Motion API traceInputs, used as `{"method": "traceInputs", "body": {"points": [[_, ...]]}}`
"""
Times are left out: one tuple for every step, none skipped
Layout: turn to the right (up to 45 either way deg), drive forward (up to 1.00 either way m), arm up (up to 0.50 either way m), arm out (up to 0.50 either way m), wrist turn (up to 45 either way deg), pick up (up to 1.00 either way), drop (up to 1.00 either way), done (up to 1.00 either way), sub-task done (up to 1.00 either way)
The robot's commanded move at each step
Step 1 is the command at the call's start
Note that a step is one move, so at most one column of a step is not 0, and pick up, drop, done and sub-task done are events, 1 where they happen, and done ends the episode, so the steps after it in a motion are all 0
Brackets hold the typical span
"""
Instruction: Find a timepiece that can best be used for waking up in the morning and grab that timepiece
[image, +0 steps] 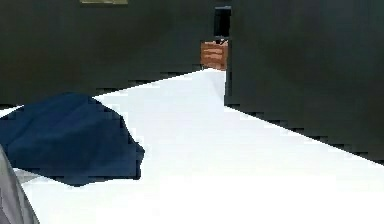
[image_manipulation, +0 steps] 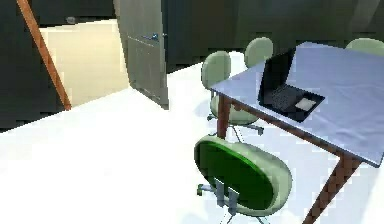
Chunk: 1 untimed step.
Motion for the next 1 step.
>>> {"method": "traceInputs", "body": {"points": [[0.0, 1.00, 0.00, 0.00, 0.0, 0.00, 0.00, 0.00, 0.00]]}}
